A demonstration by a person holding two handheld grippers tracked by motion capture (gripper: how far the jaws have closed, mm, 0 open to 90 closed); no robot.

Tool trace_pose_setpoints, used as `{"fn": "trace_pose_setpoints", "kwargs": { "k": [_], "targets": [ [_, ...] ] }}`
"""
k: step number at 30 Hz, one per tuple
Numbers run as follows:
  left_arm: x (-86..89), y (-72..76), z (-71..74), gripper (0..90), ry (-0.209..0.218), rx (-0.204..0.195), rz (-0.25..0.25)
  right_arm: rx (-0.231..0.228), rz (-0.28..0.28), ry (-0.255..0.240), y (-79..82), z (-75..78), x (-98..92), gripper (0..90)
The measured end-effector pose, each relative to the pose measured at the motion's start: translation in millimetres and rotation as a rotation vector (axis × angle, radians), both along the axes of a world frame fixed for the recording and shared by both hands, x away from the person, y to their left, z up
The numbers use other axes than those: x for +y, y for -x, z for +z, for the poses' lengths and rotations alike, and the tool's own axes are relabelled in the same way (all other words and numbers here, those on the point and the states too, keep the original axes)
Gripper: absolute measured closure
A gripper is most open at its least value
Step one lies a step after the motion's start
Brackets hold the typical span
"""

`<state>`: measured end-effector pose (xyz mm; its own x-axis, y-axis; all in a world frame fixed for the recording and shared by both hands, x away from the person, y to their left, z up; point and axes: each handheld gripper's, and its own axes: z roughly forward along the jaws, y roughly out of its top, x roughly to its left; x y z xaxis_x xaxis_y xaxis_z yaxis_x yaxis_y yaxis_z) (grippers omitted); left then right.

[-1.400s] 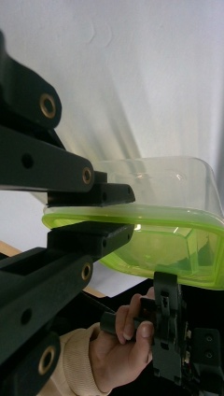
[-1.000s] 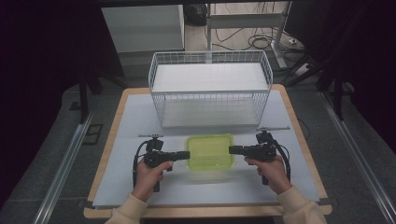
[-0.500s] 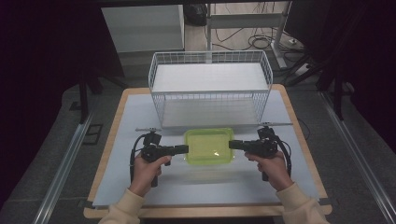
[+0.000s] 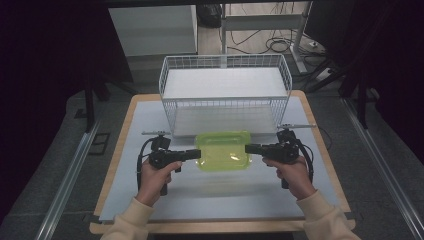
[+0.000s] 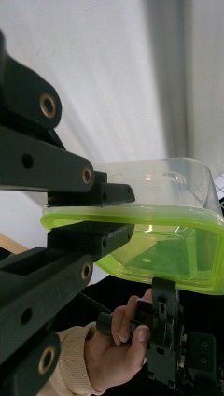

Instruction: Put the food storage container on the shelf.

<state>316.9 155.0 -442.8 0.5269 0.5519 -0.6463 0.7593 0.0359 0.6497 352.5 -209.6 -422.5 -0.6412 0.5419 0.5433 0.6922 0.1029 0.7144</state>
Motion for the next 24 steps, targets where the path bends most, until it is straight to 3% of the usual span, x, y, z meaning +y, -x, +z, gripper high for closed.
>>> {"fn": "trace_pose_setpoints", "kwargs": {
  "k": [17,24],
  "targets": [
    [0.0,-10.2,30.6,81.6,0.0,-0.042,0.008,-0.051,-0.007,0.001,-7.8,33.6,1.0,81.0],
    [0.0,-15.7,38.9,81.6,-0.001,-0.046,0.01,-0.057,-0.012,-0.005,-11.9,40.0,1.1,81.0]
  ]
}}
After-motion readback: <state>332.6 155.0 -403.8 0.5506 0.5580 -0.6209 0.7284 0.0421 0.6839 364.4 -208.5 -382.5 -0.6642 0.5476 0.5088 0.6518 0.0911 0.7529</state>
